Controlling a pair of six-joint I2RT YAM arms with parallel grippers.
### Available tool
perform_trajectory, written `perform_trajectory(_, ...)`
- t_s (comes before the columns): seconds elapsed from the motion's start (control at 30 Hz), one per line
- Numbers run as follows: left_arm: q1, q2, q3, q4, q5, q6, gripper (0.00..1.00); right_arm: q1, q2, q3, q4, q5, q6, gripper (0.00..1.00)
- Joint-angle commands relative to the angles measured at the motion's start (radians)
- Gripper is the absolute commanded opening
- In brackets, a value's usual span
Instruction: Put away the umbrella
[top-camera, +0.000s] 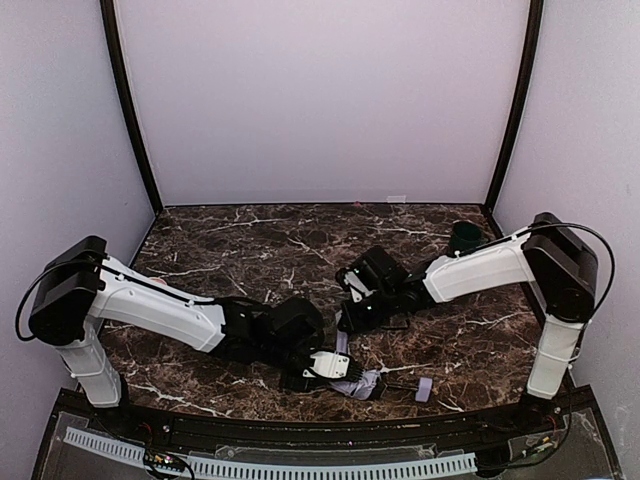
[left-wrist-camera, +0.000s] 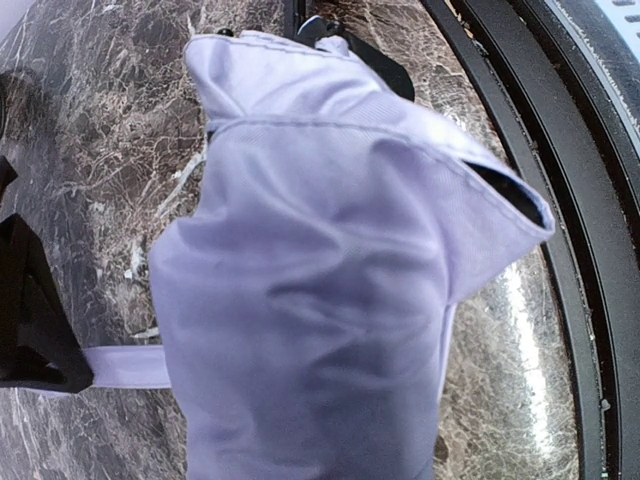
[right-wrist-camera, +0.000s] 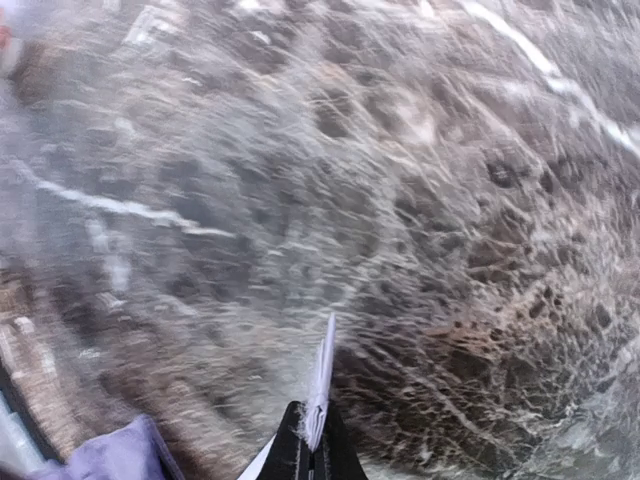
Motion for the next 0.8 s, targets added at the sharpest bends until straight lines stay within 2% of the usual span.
perform_trajectory(0.0, -0.011, 0.056, -0.048, -0.310, 0.124, -0.054, 0.00, -0.067, -0.093, -0.061, 0.279, -0.080, -0.026, 0.00)
perform_trajectory(0.13, -0.011, -0.002, -0.003, -0.365, 0.213, -0.067, 0.00, -0.150, -0.159, -0.131, 0.403, -0.039, -0.031, 0.00)
perform_trajectory(0.23, -0.010, -0.022, -0.012, -0.363, 0.252, -0.075, 0.00, -0.196, -0.152, -0.144, 0.469, -0.106, -0.027, 0.00)
perform_trajectory(0.37, -0.008, -0.008, -0.011, -0.360, 0.283, -0.096, 0.00, -0.205, -0.145, -0.148, 0.527, -0.134, -0.046, 0.00)
perform_trajectory(0.47, 0.001, 0.018, 0.008, -0.326, 0.373, -0.121, 0.00, -0.219, -0.135, -0.105, 0.541, -0.145, -0.061, 0.00)
perform_trajectory(0.6, 0.087, 0.089, 0.053, -0.298, 0.533, -0.225, 0.00, -0.227, -0.144, -0.088, 0.569, -0.212, -0.096, 0.00)
perform_trajectory(0.77, 0.182, 0.180, 0.060, -0.292, 0.594, -0.379, 0.00, -0.218, -0.263, -0.282, 0.710, -0.286, -0.051, 0.00)
